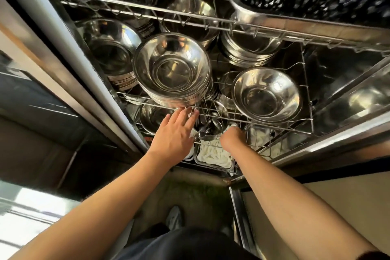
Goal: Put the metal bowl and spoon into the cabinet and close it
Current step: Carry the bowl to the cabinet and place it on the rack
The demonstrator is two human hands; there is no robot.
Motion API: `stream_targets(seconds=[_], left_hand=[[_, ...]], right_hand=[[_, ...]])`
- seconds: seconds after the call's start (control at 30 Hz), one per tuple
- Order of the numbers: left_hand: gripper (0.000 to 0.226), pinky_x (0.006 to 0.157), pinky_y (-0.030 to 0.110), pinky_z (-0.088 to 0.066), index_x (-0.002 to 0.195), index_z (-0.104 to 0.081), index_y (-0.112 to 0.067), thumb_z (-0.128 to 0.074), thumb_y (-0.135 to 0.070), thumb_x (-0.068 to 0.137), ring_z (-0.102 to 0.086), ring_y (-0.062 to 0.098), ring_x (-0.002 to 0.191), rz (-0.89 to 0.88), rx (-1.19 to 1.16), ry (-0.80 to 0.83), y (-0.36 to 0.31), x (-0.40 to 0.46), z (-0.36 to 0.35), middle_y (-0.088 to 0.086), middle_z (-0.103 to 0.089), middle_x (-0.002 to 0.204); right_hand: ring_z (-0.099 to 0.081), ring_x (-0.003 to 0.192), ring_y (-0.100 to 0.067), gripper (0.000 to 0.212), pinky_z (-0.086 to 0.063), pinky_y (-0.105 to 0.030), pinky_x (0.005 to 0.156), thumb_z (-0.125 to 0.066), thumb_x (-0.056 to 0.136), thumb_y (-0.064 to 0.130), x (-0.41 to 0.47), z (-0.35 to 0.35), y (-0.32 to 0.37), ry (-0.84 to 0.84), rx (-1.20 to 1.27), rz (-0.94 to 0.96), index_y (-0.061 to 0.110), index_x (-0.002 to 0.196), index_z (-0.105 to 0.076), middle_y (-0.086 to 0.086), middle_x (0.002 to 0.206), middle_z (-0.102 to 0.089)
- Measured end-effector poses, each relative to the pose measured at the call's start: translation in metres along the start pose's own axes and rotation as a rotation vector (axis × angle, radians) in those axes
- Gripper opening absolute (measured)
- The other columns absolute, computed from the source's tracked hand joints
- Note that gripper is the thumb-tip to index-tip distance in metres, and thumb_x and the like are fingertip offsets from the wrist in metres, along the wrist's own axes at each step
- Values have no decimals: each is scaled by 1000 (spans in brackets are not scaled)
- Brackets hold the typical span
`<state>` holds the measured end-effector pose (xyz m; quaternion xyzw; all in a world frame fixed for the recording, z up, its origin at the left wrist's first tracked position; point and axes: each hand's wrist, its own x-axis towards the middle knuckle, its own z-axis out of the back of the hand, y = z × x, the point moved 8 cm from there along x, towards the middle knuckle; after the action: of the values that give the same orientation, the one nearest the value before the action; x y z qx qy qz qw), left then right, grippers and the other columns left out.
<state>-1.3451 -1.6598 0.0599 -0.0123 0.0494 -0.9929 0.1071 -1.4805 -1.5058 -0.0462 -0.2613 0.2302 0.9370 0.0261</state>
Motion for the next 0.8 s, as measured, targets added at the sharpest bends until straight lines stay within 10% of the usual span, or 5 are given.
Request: stream_targets(seconds=[0.17, 0.4, 0.67, 0.8], left_hand=[[78, 119, 48, -28, 160, -12, -20, -50, -44, 96, -21, 28, 150, -25, 9, -1, 0, 1, 3, 10, -29, 161], [78, 119, 47, -29, 160, -13, -19, -49, -46, 96, -21, 29, 150, -20, 5, 8, -3, 0, 5, 11, -29, 160], [79, 119, 47, -31, 159, -15, -17, -49, -49, 95, -24, 30, 149, -9, 22, 19, -6, -1, 10, 12, -32, 159], [78, 117, 45, -35, 159, -17, -17, -47, -50, 95, -24, 30, 149, -9, 11, 20, -8, -1, 15, 11, -31, 159]], right_hand=[[-62, 114, -35, 28, -41, -31, 75, -50, 100, 10, 13, -19, 3, 13, 66, -70, -4, 119, -64, -20, 122, -66], [-71, 80, -36, 22, -55, -36, 59, -50, 93, -6, 12, -19, 24, -110, -31, -32, 0, 73, -55, -22, 99, -73], [-75, 72, -30, 15, -62, -35, 60, -63, 94, 13, 11, -27, 25, 5, -101, 73, 0, 96, -70, -14, 85, -76], [-68, 69, -26, 17, -41, -26, 45, -66, 92, 24, -1, -29, 28, 68, -131, 152, 8, 88, -65, -9, 85, -72]])
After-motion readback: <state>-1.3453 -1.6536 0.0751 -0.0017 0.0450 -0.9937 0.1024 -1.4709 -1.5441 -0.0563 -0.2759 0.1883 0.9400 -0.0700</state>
